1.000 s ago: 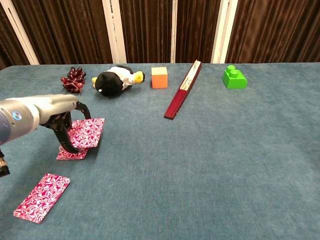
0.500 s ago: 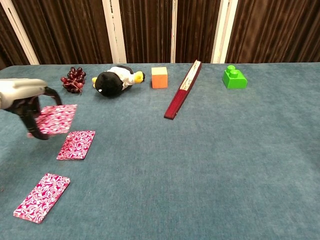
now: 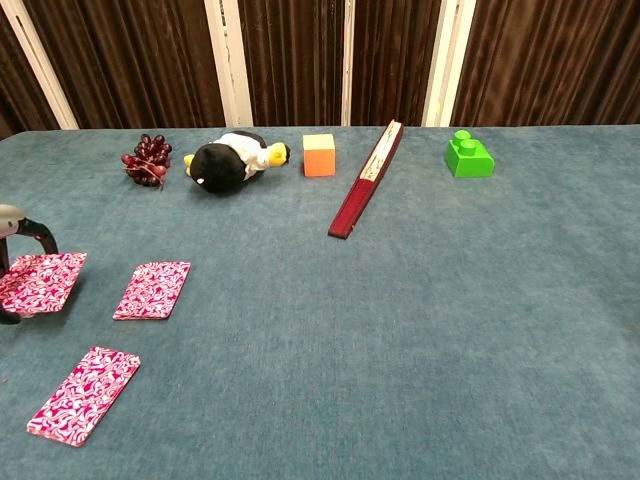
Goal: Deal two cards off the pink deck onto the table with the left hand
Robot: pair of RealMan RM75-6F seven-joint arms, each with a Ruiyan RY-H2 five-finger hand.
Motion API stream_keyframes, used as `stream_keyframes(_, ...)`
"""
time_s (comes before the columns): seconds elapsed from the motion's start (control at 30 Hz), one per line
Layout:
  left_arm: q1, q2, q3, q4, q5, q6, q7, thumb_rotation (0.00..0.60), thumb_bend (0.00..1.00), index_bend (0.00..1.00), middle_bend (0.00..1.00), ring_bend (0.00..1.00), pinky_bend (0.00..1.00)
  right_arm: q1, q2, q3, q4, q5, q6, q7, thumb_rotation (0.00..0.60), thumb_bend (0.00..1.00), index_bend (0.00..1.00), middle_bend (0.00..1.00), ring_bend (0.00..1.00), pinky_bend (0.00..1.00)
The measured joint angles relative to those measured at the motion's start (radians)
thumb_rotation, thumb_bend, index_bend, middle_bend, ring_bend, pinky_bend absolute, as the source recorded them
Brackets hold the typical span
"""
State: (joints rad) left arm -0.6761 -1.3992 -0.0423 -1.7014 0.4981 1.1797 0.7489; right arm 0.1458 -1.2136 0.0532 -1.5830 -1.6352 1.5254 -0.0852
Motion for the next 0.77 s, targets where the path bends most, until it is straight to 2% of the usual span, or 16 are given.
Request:
stream_keyframes(0.1, 0.007, 0.006, -0.001, -0.001, 0.01, -0.003, -0.015, 0.6, 0.07, 0.12, 0.93, 0.89, 1.0, 0.0, 0.001, 0.0, 0.0, 0.0, 0.001, 0.0, 0.6, 0.49, 0.0, 0.0, 0.0, 0.04)
stream_keyframes(0.23, 0.013, 0.029, -0.004, -0.025, 0.02, -0.002, -0.026, 0.6, 0.05, 0.08, 0.91, 0.87, 1.0, -0.002, 0.002, 0.001, 0.002, 0.002, 0.003, 0.002, 0.6, 0.49, 0.0, 0.0, 0.0, 0.04)
stream_keyframes(0.33, 0.023, 0.059, -0.005, -0.055, 0.043, 0.008, -0.04, 0.6, 0.05, 0.03, 0.78, 0.78, 0.92, -0.003, 0.003, 0.001, 0.004, 0.002, 0.005, 0.004, 0.6, 0.49, 0.0, 0.0, 0.0, 0.04)
stream_keyframes(0.43, 0.043, 0.089, -0.004, -0.086, 0.091, 0.028, -0.075, 0.6, 0.05, 0.0, 0.43, 0.54, 0.72, -0.004, 0.003, 0.001, 0.006, 0.001, 0.007, 0.003, 0.6, 0.49, 0.0, 0.0, 0.0, 0.04)
stream_keyframes(0.47, 0.054, 0.1, -0.002, -0.098, 0.121, 0.039, -0.096, 0.6, 0.05, 0.0, 0.25, 0.4, 0.59, -0.004, 0.003, 0.002, 0.007, 0.001, 0.007, 0.001, 0.6, 0.49, 0.0, 0.0, 0.0, 0.04)
stream_keyframes(0.53, 0.076, 0.119, 0.004, -0.116, 0.183, 0.065, -0.133, 0.6, 0.05, 0.0, 0.06, 0.17, 0.38, -0.004, 0.003, 0.002, 0.008, 0.003, 0.006, -0.002, 0.6, 0.49, 0.0, 0.0, 0.0, 0.04)
stream_keyframes(0.6, 0.108, 0.142, 0.019, -0.136, 0.277, 0.105, -0.178, 0.6, 0.05, 0.0, 0.01, 0.06, 0.23, -0.004, 0.003, 0.002, 0.009, 0.006, 0.005, -0.007, 0.6, 0.49, 0.0, 0.0, 0.0, 0.03)
stream_keyframes(0.63, 0.124, 0.153, 0.029, -0.143, 0.324, 0.124, -0.198, 0.6, 0.05, 0.0, 0.0, 0.01, 0.11, -0.004, 0.003, 0.002, 0.009, 0.007, 0.003, -0.01, 0.6, 0.49, 0.0, 0.0, 0.0, 0.02)
stream_keyframes(0.67, 0.147, 0.169, 0.045, -0.152, 0.389, 0.152, -0.222, 0.6, 0.05, 0.0, 0.0, 0.0, 0.04, -0.005, 0.004, 0.001, 0.009, 0.009, 0.001, -0.014, 0.6, 0.48, 0.0, 0.0, 0.0, 0.01)
stream_keyframes(0.7, 0.166, 0.181, 0.059, -0.157, 0.441, 0.176, -0.239, 0.6, 0.05, 0.0, 0.0, 0.0, 0.0, -0.005, 0.004, 0.001, 0.009, 0.011, 0.0, -0.017, 0.6, 0.48, 0.0, 0.0, 0.0, 0.01)
stream_keyframes(0.77, 0.217, 0.206, 0.099, -0.159, 0.57, 0.24, -0.282, 0.6, 0.05, 0.0, 0.0, 0.0, 0.0, -0.006, 0.007, 0.0, 0.008, 0.012, -0.002, -0.03, 0.6, 0.45, 0.0, 0.0, 0.0, 0.0)
